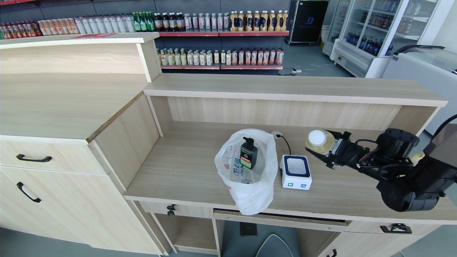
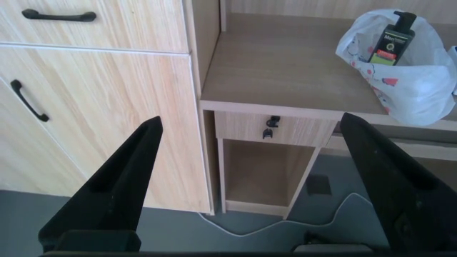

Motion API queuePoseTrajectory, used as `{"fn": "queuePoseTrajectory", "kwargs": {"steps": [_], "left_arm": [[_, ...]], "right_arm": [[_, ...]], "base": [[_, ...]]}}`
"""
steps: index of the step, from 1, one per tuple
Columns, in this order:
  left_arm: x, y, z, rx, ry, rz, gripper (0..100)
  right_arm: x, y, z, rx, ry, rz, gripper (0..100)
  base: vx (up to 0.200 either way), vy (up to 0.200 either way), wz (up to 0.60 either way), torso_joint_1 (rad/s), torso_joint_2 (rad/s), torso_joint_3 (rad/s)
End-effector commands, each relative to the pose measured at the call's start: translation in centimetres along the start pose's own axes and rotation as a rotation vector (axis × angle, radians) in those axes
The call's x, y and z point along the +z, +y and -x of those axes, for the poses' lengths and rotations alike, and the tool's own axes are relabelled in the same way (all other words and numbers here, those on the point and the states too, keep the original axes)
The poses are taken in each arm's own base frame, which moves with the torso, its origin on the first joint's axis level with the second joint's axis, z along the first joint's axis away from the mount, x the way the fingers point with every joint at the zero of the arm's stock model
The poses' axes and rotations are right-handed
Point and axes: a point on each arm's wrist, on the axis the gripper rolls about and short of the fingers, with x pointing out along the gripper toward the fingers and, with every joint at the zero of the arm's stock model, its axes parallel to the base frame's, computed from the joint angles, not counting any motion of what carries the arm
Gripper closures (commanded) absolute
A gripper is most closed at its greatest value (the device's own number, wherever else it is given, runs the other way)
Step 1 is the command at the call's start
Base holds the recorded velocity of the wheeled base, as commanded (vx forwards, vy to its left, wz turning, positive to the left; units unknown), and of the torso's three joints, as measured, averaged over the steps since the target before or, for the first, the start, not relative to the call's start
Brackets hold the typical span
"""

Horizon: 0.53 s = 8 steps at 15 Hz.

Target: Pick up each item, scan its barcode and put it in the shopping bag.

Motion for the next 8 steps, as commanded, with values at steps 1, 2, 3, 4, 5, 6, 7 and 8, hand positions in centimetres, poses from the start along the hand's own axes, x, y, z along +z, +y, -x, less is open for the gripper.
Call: {"fn": "queuePoseTrajectory", "kwargs": {"steps": [1, 2, 3, 4, 5, 6, 7, 8], "left_arm": [[0.0, 0.0, 0.0, 0.0, -0.002, 0.0, 0], [0.0, 0.0, 0.0, 0.0, -0.001, 0.0, 0], [0.0, 0.0, 0.0, 0.0, -0.001, 0.0, 0], [0.0, 0.0, 0.0, 0.0, -0.001, 0.0, 0], [0.0, 0.0, 0.0, 0.0, -0.001, 0.0, 0], [0.0, 0.0, 0.0, 0.0, -0.001, 0.0, 0], [0.0, 0.0, 0.0, 0.0, -0.001, 0.0, 0], [0.0, 0.0, 0.0, 0.0, -0.001, 0.0, 0]], "right_arm": [[-1.7, 1.6, -0.9, 0.021, 0.007, -0.019, 100], [-2.1, 1.7, -1.2, 0.017, -0.006, -0.017, 100], [-2.6, 1.7, -1.7, 0.02, -0.034, -0.016, 100], [-2.9, 1.7, -2.1, 0.024, -0.053, -0.012, 100], [-3.1, 1.8, -2.6, 0.028, -0.078, -0.003, 100], [-3.4, 2.0, -2.8, 0.03, -0.083, -0.002, 100], [-3.8, 2.2, -3.0, 0.029, -0.087, -0.002, 100], [-4.1, 2.2, -3.5, 0.02, -0.097, 0.007, 100]], "base": [[0.0, 0.0, 0.0, 0.0, 0.0, 0.0], [0.0, 0.0, 0.0, 0.0, 0.0, 0.0], [0.0, 0.0, 0.0, 0.0, 0.0, 0.0], [0.0, 0.0, 0.0, 0.0, 0.0, 0.0], [0.0, 0.0, 0.0, 0.0, 0.0, 0.0], [0.0, 0.0, 0.0, 0.0, 0.0, 0.0], [0.0, 0.0, 0.0, 0.0, 0.0, 0.0], [0.0, 0.0, 0.0, 0.0, 0.0, 0.0]]}}
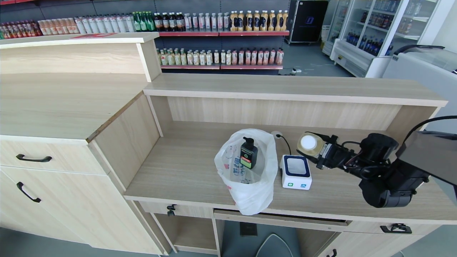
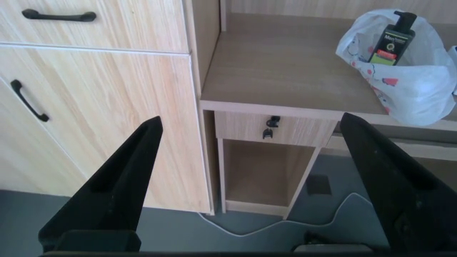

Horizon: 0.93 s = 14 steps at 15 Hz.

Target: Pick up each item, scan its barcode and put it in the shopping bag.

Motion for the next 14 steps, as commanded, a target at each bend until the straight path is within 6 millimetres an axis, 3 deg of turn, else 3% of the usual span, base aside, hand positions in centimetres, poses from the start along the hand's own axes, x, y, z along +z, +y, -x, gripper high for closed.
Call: {"fn": "queuePoseTrajectory", "kwargs": {"steps": [1, 8, 14], "left_arm": [[0.0, 0.0, 0.0, 0.0, -0.001, 0.0, 0], [0.0, 0.0, 0.0, 0.0, -0.001, 0.0, 0], [0.0, 0.0, 0.0, 0.0, -0.001, 0.0, 0]], "right_arm": [[-1.1, 0.7, -0.9, -0.005, -0.011, 0.0, 100], [-2.3, 1.7, -2.7, -0.016, -0.048, -0.031, 100], [-2.0, 2.3, -3.6, -0.003, -0.071, -0.054, 100]], "base": [[0.0, 0.0, 0.0, 0.0, 0.0, 0.0], [0.0, 0.0, 0.0, 0.0, 0.0, 0.0], [0.0, 0.0, 0.0, 0.0, 0.0, 0.0]]}}
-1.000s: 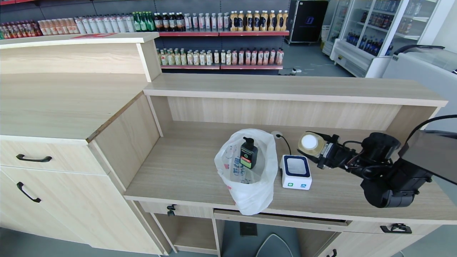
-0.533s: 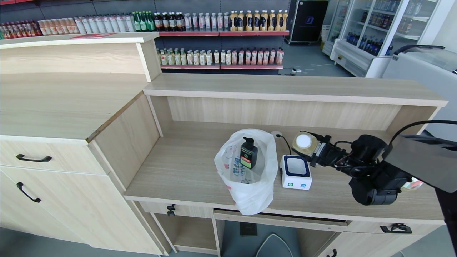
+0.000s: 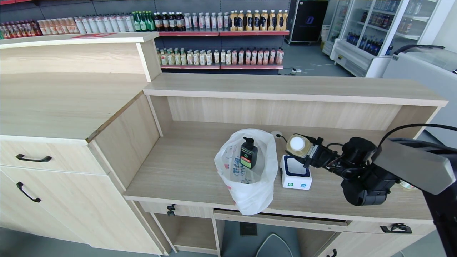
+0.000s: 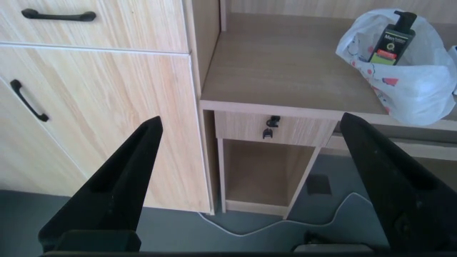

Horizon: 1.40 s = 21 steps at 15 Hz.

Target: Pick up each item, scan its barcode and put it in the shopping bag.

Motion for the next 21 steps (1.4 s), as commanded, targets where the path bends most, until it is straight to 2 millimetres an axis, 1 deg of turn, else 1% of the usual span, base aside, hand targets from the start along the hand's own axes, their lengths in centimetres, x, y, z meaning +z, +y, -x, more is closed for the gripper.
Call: {"fn": "queuePoseTrajectory", "kwargs": {"steps": [1, 7, 18, 20, 21], "left_arm": [[0.0, 0.0, 0.0, 0.0, 0.0, 0.0, 0], [0.0, 0.0, 0.0, 0.0, 0.0, 0.0, 0], [0.0, 0.0, 0.0, 0.0, 0.0, 0.0, 0], [0.0, 0.0, 0.0, 0.0, 0.0, 0.0, 0], [0.0, 0.0, 0.0, 0.0, 0.0, 0.0, 0]], "right_arm": [[0.1, 0.2, -0.6, 0.001, -0.016, 0.004, 100], [0.2, 0.6, -1.2, 0.007, -0.031, 0.004, 100], [0.2, 0.9, -1.5, 0.011, -0.035, -0.005, 100], [0.3, 0.7, -1.6, 0.002, -0.035, -0.014, 100], [0.9, -0.4, -1.5, -0.018, -0.039, -0.026, 100]], "base": [[0.0, 0.0, 0.0, 0.0, 0.0, 0.0], [0.0, 0.0, 0.0, 0.0, 0.0, 0.0], [0.0, 0.0, 0.0, 0.0, 0.0, 0.0], [0.0, 0.0, 0.0, 0.0, 0.0, 0.0], [0.0, 0.0, 0.0, 0.0, 0.0, 0.0]]}}
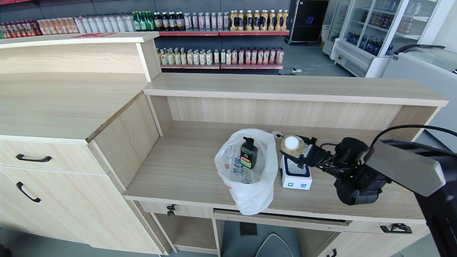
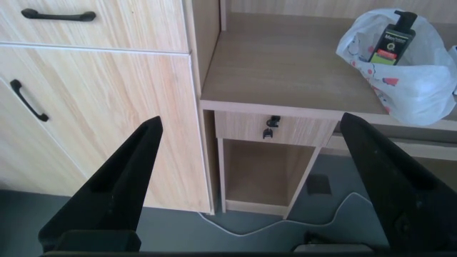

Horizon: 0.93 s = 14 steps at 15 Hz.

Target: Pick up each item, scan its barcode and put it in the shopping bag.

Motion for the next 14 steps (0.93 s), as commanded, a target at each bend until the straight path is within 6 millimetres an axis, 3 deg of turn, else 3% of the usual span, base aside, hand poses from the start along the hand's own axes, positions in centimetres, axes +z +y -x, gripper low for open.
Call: {"fn": "queuePoseTrajectory", "kwargs": {"steps": [1, 4, 6, 9, 12, 14], "left_arm": [[0.0, 0.0, 0.0, 0.0, -0.001, 0.0, 0], [0.0, 0.0, 0.0, 0.0, -0.001, 0.0, 0], [0.0, 0.0, 0.0, 0.0, -0.001, 0.0, 0], [0.0, 0.0, 0.0, 0.0, -0.001, 0.0, 0], [0.0, 0.0, 0.0, 0.0, -0.001, 0.0, 0], [0.0, 0.0, 0.0, 0.0, -0.001, 0.0, 0]], "right_arm": [[1.7, -2.8, 0.8, -0.055, 0.002, 0.008, 100], [7.0, -7.9, 6.8, -0.183, 0.205, -0.104, 100], [10.3, -9.2, 9.8, -0.316, 0.272, -0.256, 100], [13.4, -10.0, 11.8, -0.626, 0.458, -0.39, 100], [15.8, -8.9, 13.5, -0.632, 0.604, -0.409, 100], [17.0, -9.4, 13.8, -0.652, 0.574, -0.387, 100]], "base": [[0.0, 0.0, 0.0, 0.0, 0.0, 0.0], [0.0, 0.0, 0.0, 0.0, 0.0, 0.0], [0.0, 0.0, 0.0, 0.0, 0.0, 0.0], [0.0, 0.0, 0.0, 0.0, 0.0, 0.0], [0.0, 0.0, 0.0, 0.0, 0.0, 0.0], [0.0, 0.0, 0.0, 0.0, 0.0, 0.0]]}}
